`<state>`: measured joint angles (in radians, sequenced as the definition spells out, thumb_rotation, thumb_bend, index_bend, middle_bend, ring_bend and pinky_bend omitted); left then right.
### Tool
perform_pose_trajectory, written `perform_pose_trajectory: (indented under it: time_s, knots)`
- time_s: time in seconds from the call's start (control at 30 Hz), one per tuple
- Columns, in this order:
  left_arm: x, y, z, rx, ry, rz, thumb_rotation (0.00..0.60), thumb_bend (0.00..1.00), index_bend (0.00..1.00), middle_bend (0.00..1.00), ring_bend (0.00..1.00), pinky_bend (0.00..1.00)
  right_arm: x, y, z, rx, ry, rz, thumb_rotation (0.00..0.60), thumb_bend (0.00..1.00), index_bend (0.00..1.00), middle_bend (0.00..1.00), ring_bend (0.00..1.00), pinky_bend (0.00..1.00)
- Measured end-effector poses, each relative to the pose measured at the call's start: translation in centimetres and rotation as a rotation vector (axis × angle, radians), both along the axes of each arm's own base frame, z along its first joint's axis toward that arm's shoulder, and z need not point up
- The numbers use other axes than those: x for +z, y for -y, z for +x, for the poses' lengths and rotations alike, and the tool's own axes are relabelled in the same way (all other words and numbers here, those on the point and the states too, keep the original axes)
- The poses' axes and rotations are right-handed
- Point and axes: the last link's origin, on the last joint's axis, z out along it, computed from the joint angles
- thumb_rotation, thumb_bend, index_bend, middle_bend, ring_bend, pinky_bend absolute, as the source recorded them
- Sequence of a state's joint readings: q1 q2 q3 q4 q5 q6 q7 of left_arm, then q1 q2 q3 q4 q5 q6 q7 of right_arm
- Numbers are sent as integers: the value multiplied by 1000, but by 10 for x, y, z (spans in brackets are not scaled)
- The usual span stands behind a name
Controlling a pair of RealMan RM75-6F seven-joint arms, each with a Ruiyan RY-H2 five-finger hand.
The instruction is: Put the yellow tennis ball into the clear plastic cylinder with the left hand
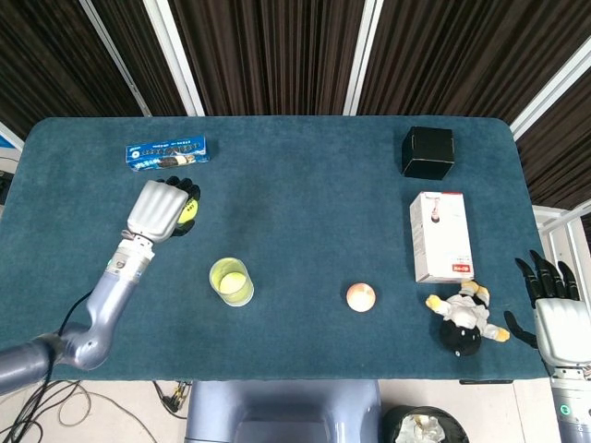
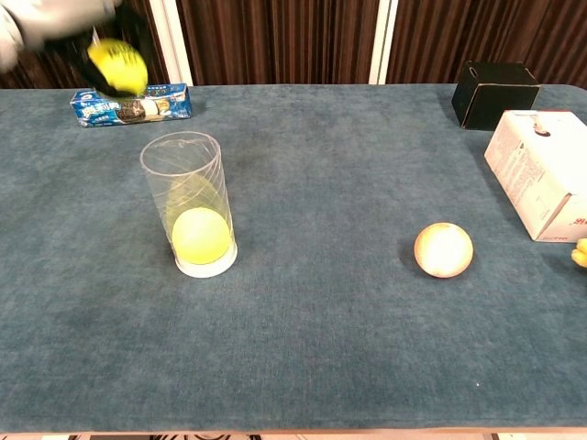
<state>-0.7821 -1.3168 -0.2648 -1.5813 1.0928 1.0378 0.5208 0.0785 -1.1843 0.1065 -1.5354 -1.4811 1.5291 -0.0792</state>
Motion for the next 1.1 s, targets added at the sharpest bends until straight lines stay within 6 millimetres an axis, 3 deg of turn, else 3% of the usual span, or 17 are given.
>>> perform_pose_trajectory:
  time_s: [0.17,0.33,0.57,1.1]
  knots:
    - [30,24,23,-49,75,-13,600,329,506,514,428,578,-1,0,1,1,0,4,600,352,133,35,107,44]
    - [39,48,40,-80,128,-96,600,329,505,514,428,577,0,0,1,3,-1,-1,600,352,133,35,107,44]
    - [25,79,61,-160,148,-240,600,323,500,508,428,572,2,-1,1,5,3,-10,600,352,132,35,107,44]
    - [-5,90,57,-152,71,-320,600,268,462,479,398,539,9,-3,0,3,18,-29,600,351,132,35,107,44]
